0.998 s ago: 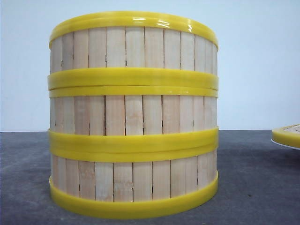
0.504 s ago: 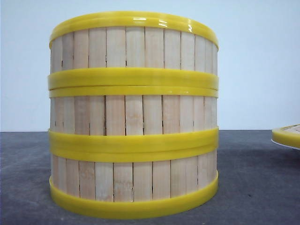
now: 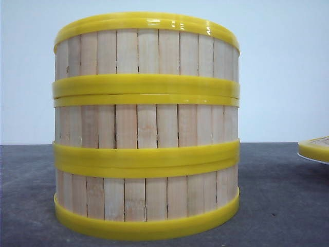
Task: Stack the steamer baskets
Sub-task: 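Move the right gripper to the woven bamboo lid and grasp its center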
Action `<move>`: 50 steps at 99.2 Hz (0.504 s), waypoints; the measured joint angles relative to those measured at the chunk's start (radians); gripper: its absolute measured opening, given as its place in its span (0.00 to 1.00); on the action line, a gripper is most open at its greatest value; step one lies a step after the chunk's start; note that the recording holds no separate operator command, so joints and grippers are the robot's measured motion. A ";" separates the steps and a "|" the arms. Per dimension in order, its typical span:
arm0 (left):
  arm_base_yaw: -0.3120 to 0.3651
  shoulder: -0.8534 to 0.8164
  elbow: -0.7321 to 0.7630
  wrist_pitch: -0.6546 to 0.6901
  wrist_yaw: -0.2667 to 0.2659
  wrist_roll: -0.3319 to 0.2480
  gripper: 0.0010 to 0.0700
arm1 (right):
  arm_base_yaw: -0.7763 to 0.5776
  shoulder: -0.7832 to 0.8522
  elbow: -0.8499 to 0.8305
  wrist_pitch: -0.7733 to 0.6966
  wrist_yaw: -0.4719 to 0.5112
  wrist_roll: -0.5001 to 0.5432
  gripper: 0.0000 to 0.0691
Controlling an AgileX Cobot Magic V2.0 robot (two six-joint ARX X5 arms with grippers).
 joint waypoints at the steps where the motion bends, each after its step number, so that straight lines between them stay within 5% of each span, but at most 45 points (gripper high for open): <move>1: 0.000 0.000 0.000 0.000 0.000 0.000 0.49 | 0.000 0.004 0.000 0.002 0.000 0.000 0.43; 50: 0.000 0.000 0.000 -0.022 0.000 0.000 0.49 | -0.009 0.130 -0.004 0.080 0.010 0.006 0.37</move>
